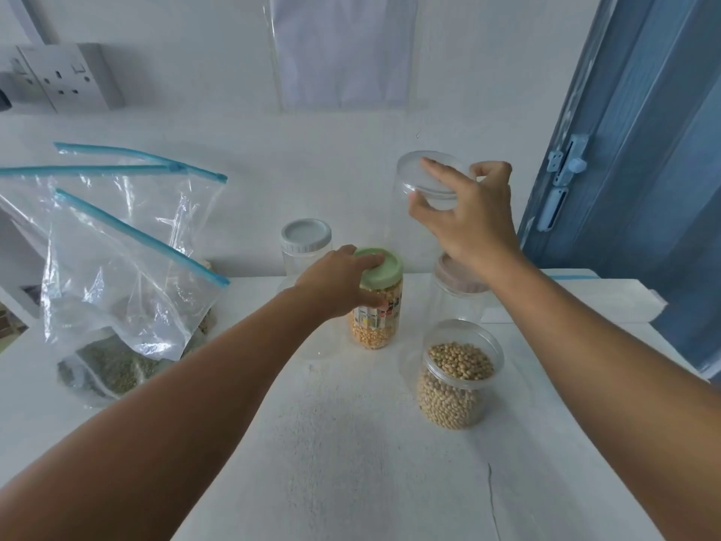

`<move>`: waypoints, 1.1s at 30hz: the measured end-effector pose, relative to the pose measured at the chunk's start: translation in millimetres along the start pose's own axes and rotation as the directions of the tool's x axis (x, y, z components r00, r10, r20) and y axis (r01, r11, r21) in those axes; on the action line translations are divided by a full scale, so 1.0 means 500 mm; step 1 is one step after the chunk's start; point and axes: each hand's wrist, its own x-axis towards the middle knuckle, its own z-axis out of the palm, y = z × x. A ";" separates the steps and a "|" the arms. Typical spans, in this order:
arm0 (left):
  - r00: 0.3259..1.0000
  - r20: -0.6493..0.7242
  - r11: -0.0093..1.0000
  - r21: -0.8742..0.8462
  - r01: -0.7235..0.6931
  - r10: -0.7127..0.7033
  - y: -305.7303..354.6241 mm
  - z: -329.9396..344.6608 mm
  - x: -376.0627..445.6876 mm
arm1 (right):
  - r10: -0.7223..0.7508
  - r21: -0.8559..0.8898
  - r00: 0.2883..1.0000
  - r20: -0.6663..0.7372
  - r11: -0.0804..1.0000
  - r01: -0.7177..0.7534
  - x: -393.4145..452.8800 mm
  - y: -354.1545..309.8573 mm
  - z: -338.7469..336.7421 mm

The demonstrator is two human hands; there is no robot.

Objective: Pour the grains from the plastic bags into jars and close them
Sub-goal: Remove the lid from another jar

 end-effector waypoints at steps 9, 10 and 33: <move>0.982 0.178 0.976 0.193 -0.101 0.067 -0.046 -0.045 0.044 | -0.102 0.048 0.995 0.011 0.994 0.101 -0.114 -0.040 -0.028; 0.981 0.175 0.974 0.196 -0.113 0.078 -0.048 -0.048 0.046 | -0.091 0.047 0.995 0.052 0.995 0.089 -0.130 -0.041 -0.028; 0.992 0.020 0.862 0.493 -0.120 0.126 -0.012 -0.050 0.116 | -0.103 -0.372 0.754 0.649 0.822 0.432 -0.238 -0.049 0.037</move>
